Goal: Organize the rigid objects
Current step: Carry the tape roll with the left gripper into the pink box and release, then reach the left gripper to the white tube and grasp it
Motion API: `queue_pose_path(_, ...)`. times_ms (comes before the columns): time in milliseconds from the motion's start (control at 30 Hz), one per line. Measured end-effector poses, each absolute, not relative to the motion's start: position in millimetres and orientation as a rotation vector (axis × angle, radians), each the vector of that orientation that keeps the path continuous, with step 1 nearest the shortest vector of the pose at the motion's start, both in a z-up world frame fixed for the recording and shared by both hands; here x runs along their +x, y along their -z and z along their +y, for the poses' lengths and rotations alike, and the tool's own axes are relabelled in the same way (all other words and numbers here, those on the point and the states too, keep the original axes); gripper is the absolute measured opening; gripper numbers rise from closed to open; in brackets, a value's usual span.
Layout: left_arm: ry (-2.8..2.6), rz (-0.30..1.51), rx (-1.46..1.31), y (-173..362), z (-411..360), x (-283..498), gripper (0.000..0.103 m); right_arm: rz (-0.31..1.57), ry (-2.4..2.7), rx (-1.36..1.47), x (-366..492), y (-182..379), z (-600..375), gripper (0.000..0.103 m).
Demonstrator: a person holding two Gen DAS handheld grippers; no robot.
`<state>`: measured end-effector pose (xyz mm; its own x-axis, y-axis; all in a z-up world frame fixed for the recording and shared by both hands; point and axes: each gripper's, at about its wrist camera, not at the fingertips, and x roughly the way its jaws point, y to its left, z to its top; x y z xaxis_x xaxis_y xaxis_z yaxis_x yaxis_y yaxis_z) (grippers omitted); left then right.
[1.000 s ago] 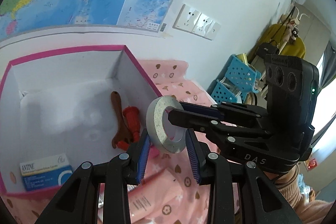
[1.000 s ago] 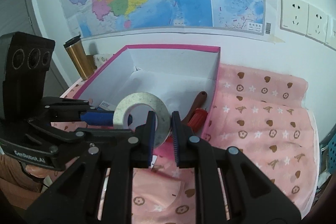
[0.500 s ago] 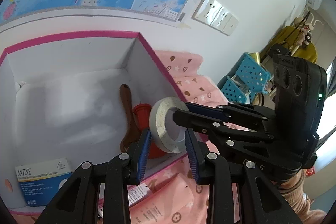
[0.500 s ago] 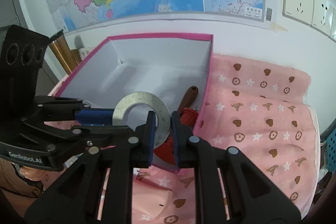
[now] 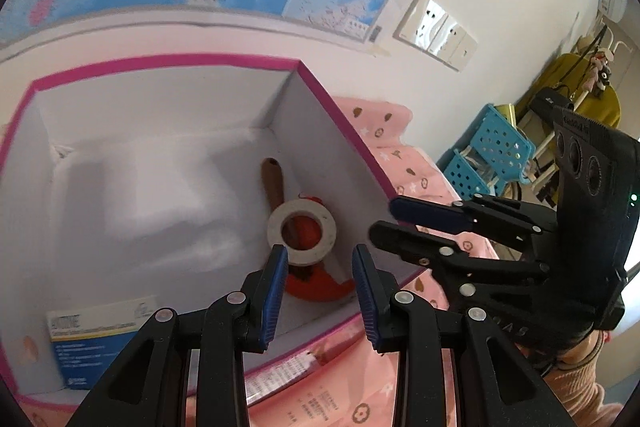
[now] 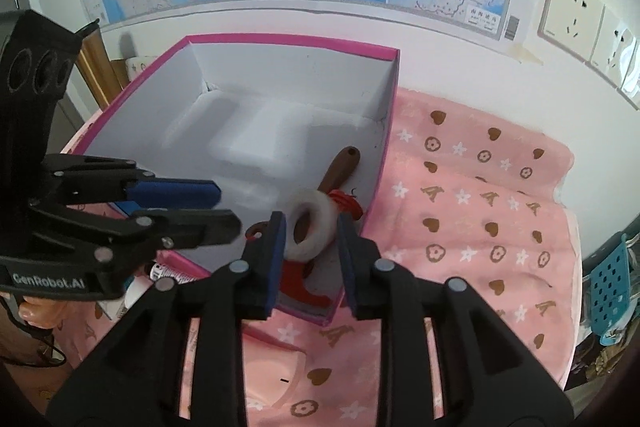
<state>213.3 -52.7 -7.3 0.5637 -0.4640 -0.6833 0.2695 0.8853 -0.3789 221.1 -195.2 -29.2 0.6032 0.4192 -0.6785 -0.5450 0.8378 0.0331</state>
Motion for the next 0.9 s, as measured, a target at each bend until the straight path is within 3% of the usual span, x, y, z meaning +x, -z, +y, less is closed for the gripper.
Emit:
queue_pose_path(167,0.375,0.753,-0.171,-8,-39,174,0.036,0.662,-0.601,-0.129,199,26,-208,0.038)
queue_pose_path(367,0.384,0.674,-0.13,-8,-22,121,0.043,0.579,-0.794,-0.039,152,34,-224,0.039)
queue_pose_path(667,0.333,0.826,-0.154,45,-15,124,0.043,0.813,-0.828,-0.041,179,104,-185,0.039)
queue_pose_path(900,0.309,0.891,-0.198,66,-6,129,0.043,0.887,-0.872,-0.032,188,122,-171,0.039)
